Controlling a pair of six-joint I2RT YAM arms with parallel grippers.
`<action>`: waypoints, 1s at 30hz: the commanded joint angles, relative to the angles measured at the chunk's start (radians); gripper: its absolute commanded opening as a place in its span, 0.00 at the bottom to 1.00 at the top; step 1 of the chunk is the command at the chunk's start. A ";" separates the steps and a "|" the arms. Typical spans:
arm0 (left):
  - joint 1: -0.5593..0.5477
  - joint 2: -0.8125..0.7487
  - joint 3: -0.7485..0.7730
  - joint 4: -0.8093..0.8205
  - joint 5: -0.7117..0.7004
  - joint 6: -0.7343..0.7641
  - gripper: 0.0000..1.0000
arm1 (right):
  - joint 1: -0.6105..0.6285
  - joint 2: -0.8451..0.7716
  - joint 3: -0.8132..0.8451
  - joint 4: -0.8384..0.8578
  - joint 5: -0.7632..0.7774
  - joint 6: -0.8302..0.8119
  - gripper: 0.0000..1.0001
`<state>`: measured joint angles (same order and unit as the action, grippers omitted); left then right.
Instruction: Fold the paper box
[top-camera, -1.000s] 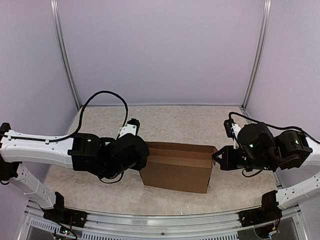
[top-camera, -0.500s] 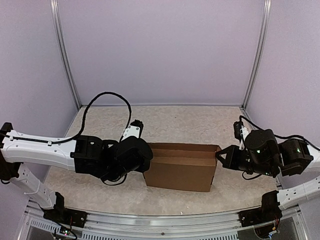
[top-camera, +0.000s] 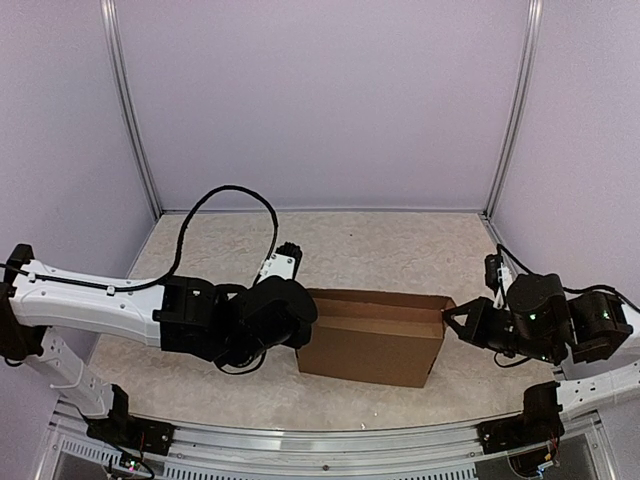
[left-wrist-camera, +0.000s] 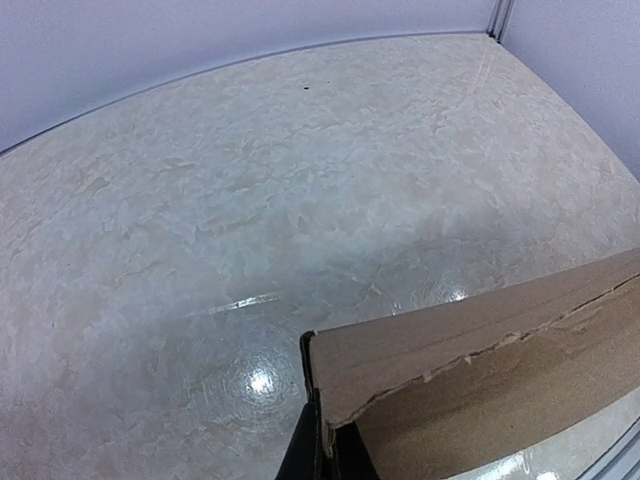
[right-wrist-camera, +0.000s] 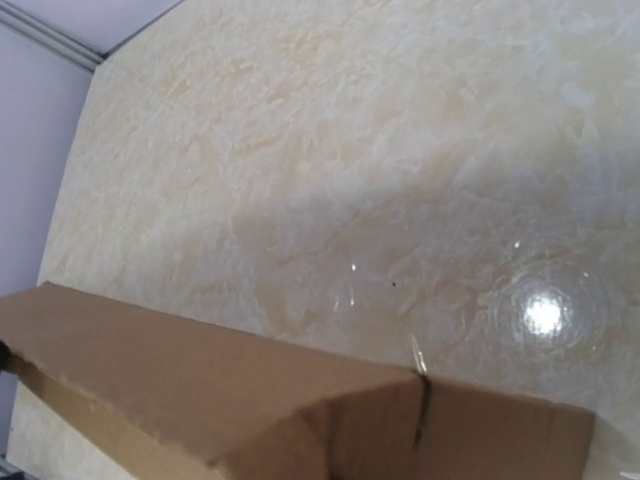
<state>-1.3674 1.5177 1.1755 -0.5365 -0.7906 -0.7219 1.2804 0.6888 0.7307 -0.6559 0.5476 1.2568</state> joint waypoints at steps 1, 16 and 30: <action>-0.021 0.066 -0.027 -0.087 0.126 0.035 0.00 | 0.008 -0.044 0.000 0.047 0.065 0.057 0.00; -0.074 0.145 -0.017 -0.071 0.070 0.092 0.00 | -0.002 -0.159 -0.028 0.000 0.064 0.120 0.00; -0.078 0.144 -0.018 -0.078 0.060 0.095 0.00 | -0.001 -0.150 -0.036 -0.078 0.044 0.053 0.00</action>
<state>-1.4258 1.6070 1.2037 -0.4744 -0.8829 -0.6495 1.2800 0.5724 0.6899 -0.7223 0.5659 1.3350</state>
